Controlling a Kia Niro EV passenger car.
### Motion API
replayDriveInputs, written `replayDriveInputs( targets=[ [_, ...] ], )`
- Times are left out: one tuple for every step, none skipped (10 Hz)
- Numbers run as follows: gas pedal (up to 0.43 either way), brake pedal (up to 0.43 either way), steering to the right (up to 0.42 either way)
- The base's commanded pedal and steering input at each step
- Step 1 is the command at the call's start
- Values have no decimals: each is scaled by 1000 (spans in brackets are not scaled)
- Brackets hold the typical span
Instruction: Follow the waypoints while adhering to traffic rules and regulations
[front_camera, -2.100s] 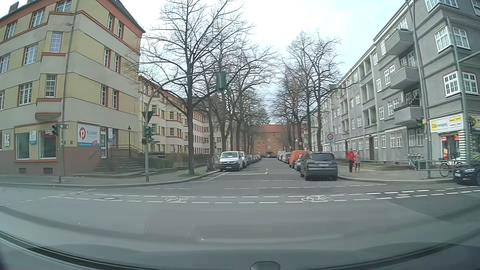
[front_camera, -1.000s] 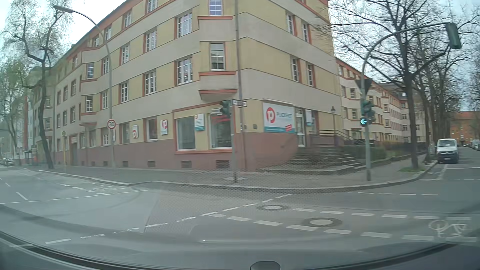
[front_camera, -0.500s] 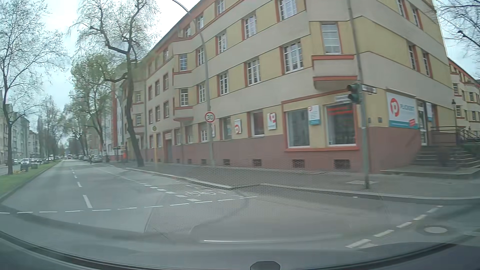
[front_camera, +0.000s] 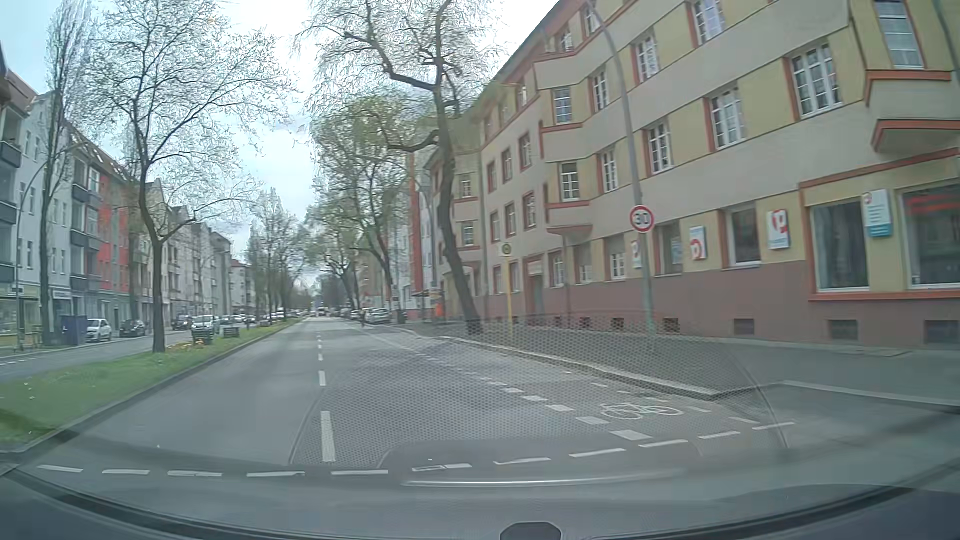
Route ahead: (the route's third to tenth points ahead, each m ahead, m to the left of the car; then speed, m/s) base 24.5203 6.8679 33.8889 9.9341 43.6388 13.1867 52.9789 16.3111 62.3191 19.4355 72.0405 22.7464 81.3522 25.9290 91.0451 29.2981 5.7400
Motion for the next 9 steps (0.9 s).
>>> replayDriveInputs(
  targets=[
    [220, 0, -409],
    [220, 0, -372],
    [228, 0, -329],
    [228, 0, -269],
    [228, 0, -210],
    [228, 0, -161],
    [228, 0, -112],
    [260, 0, -79],
    [280, 0, -47]
  ],
)
